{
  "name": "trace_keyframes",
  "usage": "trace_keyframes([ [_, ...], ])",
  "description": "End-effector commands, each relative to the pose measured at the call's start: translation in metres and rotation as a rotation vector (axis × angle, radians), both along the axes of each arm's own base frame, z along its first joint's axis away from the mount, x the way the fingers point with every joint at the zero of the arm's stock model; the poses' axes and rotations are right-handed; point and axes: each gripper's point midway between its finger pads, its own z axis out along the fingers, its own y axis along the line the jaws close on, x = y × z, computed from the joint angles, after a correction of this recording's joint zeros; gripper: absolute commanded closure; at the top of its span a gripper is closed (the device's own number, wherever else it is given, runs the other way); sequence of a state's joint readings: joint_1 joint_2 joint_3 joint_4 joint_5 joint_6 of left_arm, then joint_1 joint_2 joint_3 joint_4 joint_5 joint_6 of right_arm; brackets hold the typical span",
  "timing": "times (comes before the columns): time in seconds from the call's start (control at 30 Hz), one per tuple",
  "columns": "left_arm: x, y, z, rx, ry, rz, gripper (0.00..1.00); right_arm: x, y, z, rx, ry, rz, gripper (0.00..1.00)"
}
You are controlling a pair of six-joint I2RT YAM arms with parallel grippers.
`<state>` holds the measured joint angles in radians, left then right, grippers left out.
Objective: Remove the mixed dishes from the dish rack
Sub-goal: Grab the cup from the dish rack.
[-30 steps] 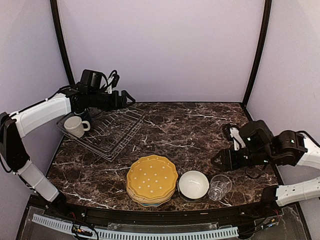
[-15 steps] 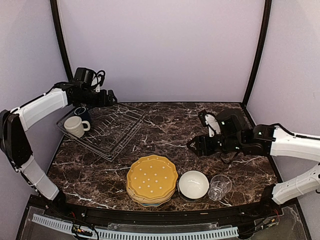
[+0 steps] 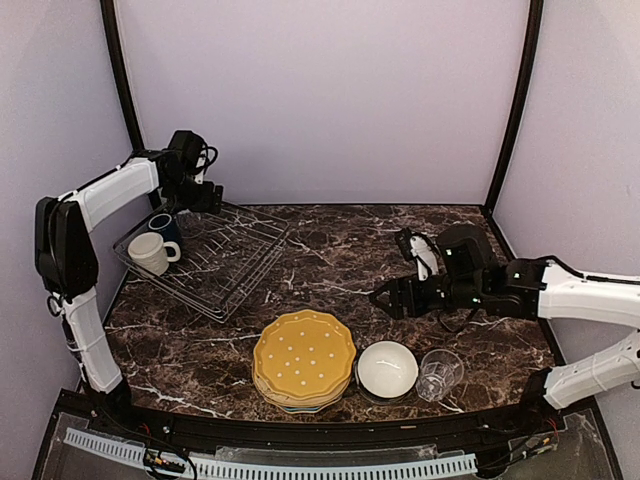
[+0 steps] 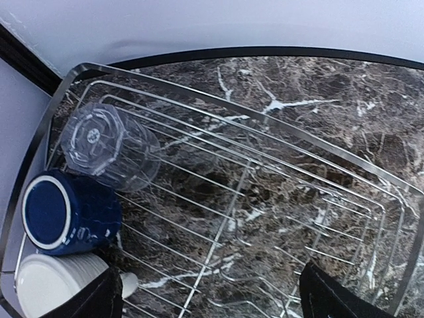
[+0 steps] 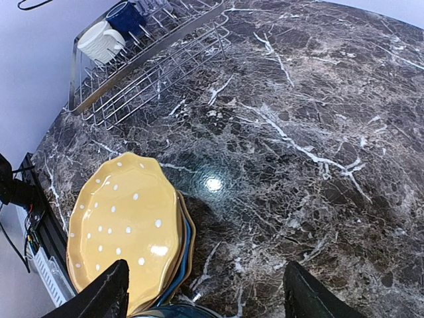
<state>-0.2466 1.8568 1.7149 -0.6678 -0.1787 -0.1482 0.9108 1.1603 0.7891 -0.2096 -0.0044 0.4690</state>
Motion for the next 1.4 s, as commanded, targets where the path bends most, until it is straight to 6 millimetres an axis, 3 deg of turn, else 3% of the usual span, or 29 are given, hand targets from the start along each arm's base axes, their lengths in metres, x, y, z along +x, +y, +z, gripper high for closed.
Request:
trace_keyframes([
  [0.0, 0.006, 0.039, -0.010, 0.146, 0.111, 0.086, 0.08, 0.005, -0.011, 0.003, 0.034, -0.027, -0.030, 0.23],
  [0.03, 0.012, 0.039, -0.002, 0.135, 0.094, 0.102, 0.08, 0.005, -0.013, 0.003, 0.037, -0.031, -0.033, 0.22],
  [0.07, 0.015, 0.041, -0.012, 0.138, 0.121, 0.108, 0.08, 0.005, -0.015, 0.002, 0.036, -0.031, -0.036, 0.22],
  [0.1, 0.021, 0.041, -0.004, 0.128, 0.098, 0.119, 0.08, 0.005, -0.016, 0.000, 0.034, -0.031, -0.036, 0.22],
  [0.13, 0.024, 0.043, -0.011, 0.133, 0.116, 0.129, 0.08, 0.005, -0.017, -0.001, 0.030, -0.028, -0.039, 0.22],
  [0.23, 0.038, 0.055, -0.003, 0.130, 0.080, 0.197, 0.07, 0.002, -0.021, -0.002, 0.023, -0.020, -0.041, 0.22],
  [0.4, 0.055, 0.083, -0.017, 0.080, 0.070, 0.295, 0.07, -0.001, -0.035, -0.001, 0.022, -0.033, -0.082, 0.22],
  [0.57, 0.078, 0.083, -0.033, 0.095, 0.048, 0.267, 0.07, -0.002, -0.045, 0.004, 0.036, -0.055, -0.108, 0.21],
  [0.67, 0.091, 0.085, -0.028, 0.119, 0.020, 0.268, 0.07, -0.001, -0.047, 0.006, 0.033, -0.059, -0.117, 0.21],
  [0.87, 0.109, 0.092, -0.040, 0.181, -0.008, 0.265, 0.08, 0.001, -0.047, 0.007, 0.020, -0.055, -0.122, 0.21],
  [1.0, 0.116, 0.097, -0.047, 0.196, -0.019, 0.280, 0.10, 0.004, -0.045, 0.004, 0.012, -0.047, -0.126, 0.21],
  [1.37, 0.118, 0.081, -0.084, 0.100, 0.052, 0.238, 0.21, 0.010, -0.031, 0.000, -0.005, -0.019, -0.100, 0.21],
])
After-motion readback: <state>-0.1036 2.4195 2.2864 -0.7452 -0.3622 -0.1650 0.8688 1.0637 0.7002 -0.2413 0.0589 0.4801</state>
